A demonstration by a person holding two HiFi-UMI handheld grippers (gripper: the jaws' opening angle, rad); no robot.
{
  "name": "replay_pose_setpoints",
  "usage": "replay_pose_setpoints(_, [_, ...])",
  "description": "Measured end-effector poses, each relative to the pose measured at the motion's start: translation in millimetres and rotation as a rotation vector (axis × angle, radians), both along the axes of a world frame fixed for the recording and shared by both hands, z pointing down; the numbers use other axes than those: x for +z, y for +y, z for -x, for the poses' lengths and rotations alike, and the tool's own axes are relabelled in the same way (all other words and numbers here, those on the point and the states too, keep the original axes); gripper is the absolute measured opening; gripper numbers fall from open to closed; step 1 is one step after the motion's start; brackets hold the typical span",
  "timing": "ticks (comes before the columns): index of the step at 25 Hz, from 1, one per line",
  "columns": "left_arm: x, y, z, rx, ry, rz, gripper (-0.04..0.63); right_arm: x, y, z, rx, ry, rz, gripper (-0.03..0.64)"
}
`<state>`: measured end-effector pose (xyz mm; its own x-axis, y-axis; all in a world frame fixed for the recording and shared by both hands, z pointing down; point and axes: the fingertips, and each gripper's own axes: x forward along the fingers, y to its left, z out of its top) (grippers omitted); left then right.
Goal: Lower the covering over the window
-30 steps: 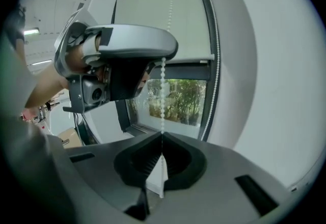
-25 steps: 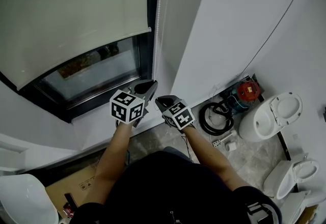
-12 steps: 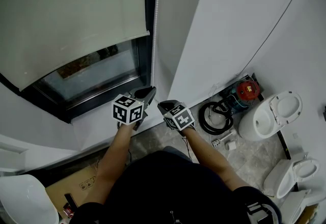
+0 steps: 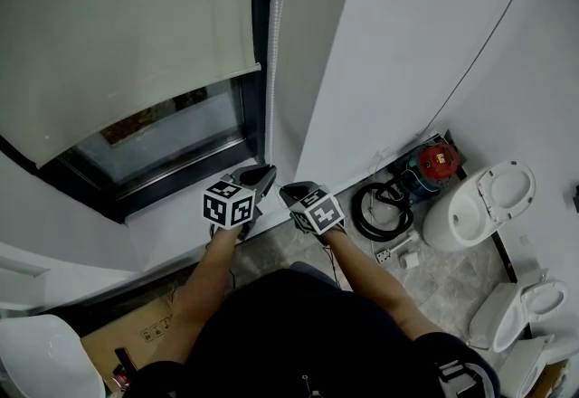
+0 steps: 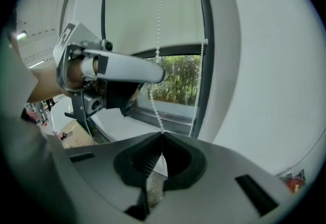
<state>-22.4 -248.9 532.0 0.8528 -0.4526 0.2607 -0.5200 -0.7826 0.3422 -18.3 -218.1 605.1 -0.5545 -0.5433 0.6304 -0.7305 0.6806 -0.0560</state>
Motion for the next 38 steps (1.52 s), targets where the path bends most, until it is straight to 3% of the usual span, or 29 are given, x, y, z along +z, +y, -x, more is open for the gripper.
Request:
replay_pose_setpoints(2, [2.4,0.6,1.9,-0.023,0.041,0.023,0.012,1.3,2.1,-3.1,0.000,0.002,0.002,0.012])
replay_pose_setpoints(5, [1.0,-4.1,2.5,-0.036,0.023,0.000,0.012,-3.5,0.8,-8.3,0.003,0.001,-0.020,0.014])
replay_pose_setpoints(8, [1.8,-9.4,9.9,-0.071,0.050,0.005,0.012,-24.3,-3.1,-12.8,0.035,-0.034,-0.071,0.020])
replay_pose_setpoints(12, [1.8,-14.0,14.8,-0.103,0.060,-0.009,0.012,-81.3,-15.1,-20.3,0.089,-0.130,-0.203,0.094])
replay_pose_setpoints(18, [3.0,-17.6,11.8,-0.135,0.062,-0.036,0.012,-178.8,-17.2,-24.8,0.088,-0.249,-0.414,0.094])
replay_pose_setpoints(20, [6.1,-20.2,9.3,-0.142,0.045,-0.034,0.012,-205.0,-14.2,-31.5,0.086,-0.279,-0.469,0.094])
replay_pose_setpoints(23, [30.7,-19.0,5.0,-0.143,-0.044,-0.012,0.012,-237.3,-11.2,-45.3,0.092,-0.311,-0.535,0.094])
replay_pose_setpoints(26, [40.6,-13.9,7.6,-0.222,0.014,-0.001,0.012,-259.9,-7.8,-56.3,0.081,-0.332,-0.570,0.094])
replay_pose_setpoints(29, [38.8,-15.5,9.7,-0.295,-0.021,-0.033,0.015,-279.7,-8.8,-67.6,0.070,-0.351,-0.601,0.094])
replay_pose_setpoints(38, [122.4,26.5,70.0,-0.505,-0.195,0.234,0.017,-309.6,-13.1,-77.1,0.049,-0.392,-0.676,0.089])
